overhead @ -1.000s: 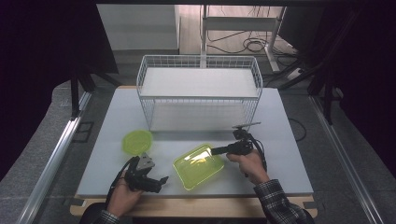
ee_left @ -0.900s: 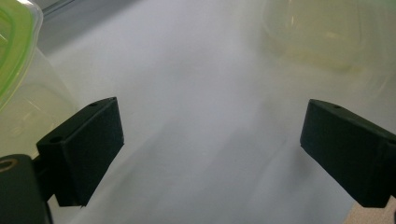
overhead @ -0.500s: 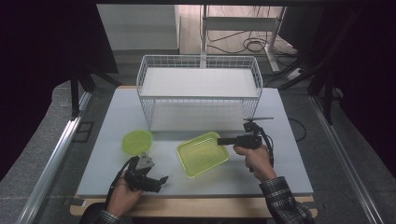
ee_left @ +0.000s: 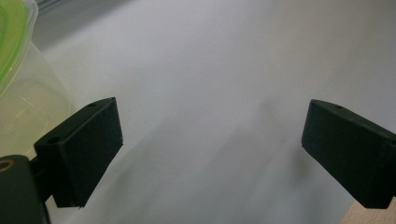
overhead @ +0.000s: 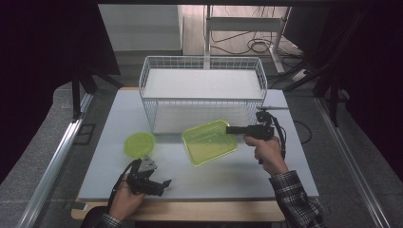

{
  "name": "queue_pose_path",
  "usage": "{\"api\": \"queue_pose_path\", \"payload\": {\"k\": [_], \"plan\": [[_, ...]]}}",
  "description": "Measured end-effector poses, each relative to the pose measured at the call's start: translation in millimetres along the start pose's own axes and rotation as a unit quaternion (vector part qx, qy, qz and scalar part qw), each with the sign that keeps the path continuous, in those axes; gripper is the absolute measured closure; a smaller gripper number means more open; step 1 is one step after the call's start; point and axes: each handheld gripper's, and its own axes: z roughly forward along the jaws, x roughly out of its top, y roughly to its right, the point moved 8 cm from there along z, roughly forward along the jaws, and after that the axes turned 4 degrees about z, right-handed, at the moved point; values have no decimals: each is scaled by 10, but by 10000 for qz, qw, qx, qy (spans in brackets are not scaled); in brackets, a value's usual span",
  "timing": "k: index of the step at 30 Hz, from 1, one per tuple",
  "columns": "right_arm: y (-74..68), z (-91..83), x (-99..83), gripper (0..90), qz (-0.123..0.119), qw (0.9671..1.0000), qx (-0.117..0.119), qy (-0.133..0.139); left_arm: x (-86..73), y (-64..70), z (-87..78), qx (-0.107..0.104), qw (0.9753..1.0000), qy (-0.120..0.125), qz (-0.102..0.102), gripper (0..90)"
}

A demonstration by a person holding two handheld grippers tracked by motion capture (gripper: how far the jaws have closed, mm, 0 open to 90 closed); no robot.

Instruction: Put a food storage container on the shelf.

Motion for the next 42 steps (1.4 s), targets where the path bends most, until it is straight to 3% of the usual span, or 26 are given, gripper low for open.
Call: {"api": "queue_pose_path", "payload": {"k": [11, 28, 33, 42], "plan": [[-238, -144, 328, 798, -85, 9996, -17, 269, 9, -9, -11, -53, 9999, 71, -66, 45], [-479, -246, 814, 798, -85, 9975, -103, 696, 12, -10, -11, -151, 9997, 121, -138, 39], [-518, -229, 920, 798, -153, 9965, -144, 803, 27, -24, -30, -214, 9991, 252, -264, 38], [-538, -207, 1160, 798, -153, 9934, -325, 1089, 22, -20, -21, -215, 9993, 225, -208, 38]]}}
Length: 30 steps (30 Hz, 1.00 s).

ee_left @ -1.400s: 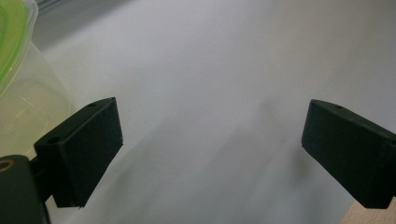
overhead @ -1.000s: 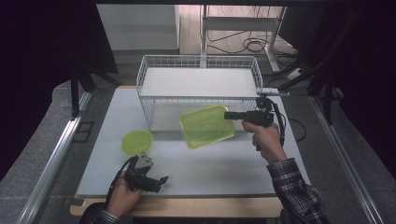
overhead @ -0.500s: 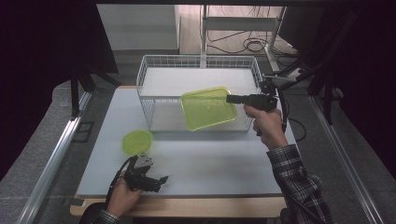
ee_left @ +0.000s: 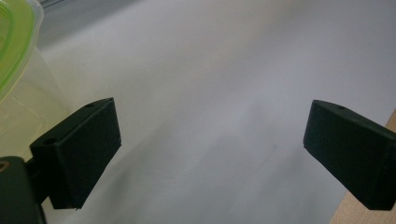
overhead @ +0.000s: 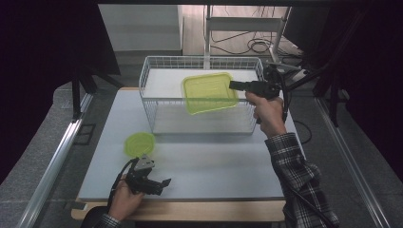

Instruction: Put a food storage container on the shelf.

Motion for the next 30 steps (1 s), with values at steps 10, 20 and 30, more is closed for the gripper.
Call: {"api": "queue_pose_path", "payload": {"k": [10, 20, 30], "plan": [[-27, 131, 220, 798, -76, 9992, -291, 251, -7, 5, 5, -19, 10000, -40, 14, 38], [17, 284, 373, 797, -130, 9963, -672, 524, -10, 9, 10, -21, 10000, -57, 27, 38], [90, 430, 385, 795, -143, 9942, -850, 651, -9, 6, 4, -24, 10000, -41, 17, 39]]}}
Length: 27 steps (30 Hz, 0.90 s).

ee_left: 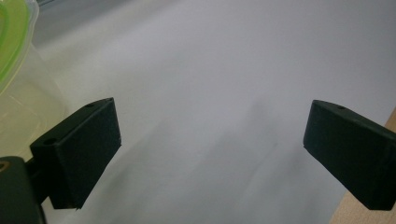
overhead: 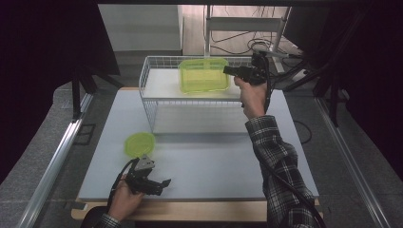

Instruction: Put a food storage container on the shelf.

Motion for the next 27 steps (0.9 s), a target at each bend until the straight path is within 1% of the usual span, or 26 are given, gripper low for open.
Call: {"api": "queue_pose_path", "payload": {"k": [3, 7, 12, 14, 15, 16, 17, 19, 22, 23, 24, 26, 27], "plan": [[-2, 19, -25, 787, -93, 9999, -42, -49, 0, 1, 1, -1, 10000, -2, 0, 38], [23, 37, -47, 764, -244, 9994, -228, -79, -2, 2, 2, 3, 10000, -11, 11, 38], [39, 61, -45, 753, -315, 9990, -292, -100, -4, 0, 4, 3, 10000, -19, 21, 38], [50, 78, -38, 739, -416, 9983, -390, -109, -4, -1, 4, 4, 10000, -18, 18, 39], [50, 78, -38, 739, -416, 9983, -390, -109, -4, -1, 3, 0, 10000, -21, 17, 39], [57, 95, -33, 727, -559, 9971, -492, -129, -8, -2, 4, 5, 10000, -38, 36, 38], [58, 101, -31, 723, -606, 9967, -528, -128, -9, 1, 5, -3, 10000, -42, 27, 39], [61, 109, -29, 719, -652, 9962, -560, -135, -10, 1, 7, -6, 10000, -49, 31, 38], [79, 129, -26, 707, -647, 9962, -551, -184, -13, 3, 9, -16, 10000, -63, 38, 39], [97, 143, -29, 678, -687, 9957, -578, -221, -13, 4, 10, -17, 10000, -63, 40, 39], [97, 143, -29, 678, -687, 9957, -578, -221, -14, 3, 9, -15, 10000, -71, 50, 39], [120, 164, -39, 649, -743, 9949, -617, -279, -13, 4, 9, -17, 10000, -69, 50, 39], [123, 167, -38, 627, -716, 9953, -595, -281, -14, 5, 9, -16, 10000, -71, 51, 39]]}}
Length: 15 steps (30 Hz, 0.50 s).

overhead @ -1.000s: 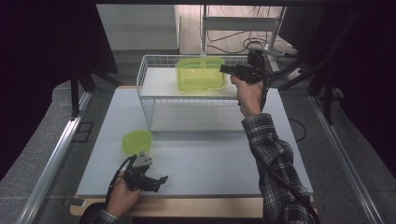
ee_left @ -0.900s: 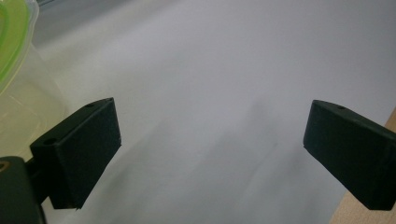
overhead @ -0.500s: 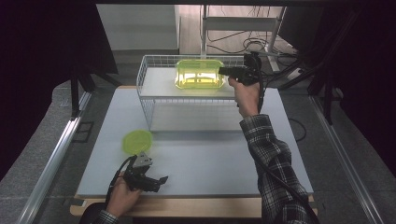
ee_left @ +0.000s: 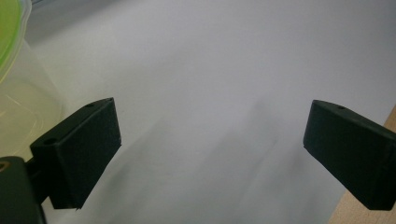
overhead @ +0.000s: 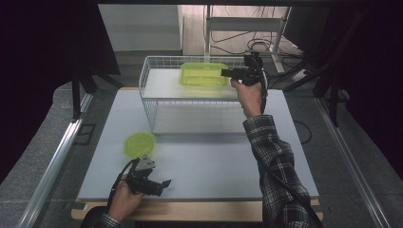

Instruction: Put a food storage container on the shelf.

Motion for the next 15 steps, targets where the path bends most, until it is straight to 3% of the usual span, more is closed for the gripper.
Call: {"api": "queue_pose_path", "payload": {"k": [2, 6, 15], "plan": [[34, 6, 10, 574, -192, 9996, -180, 26, 1, 1, -1, -4, 10000, 7, -3, 39], [33, -7, 16, 530, -300, 9993, -208, 2, 7, -1, -5, -5, 10000, 33, 8, 39], [-22, -101, 8, 362, -420, 9991, 107, -23, 19, -1, -12, -47, 9999, 124, -73, 38]]}}
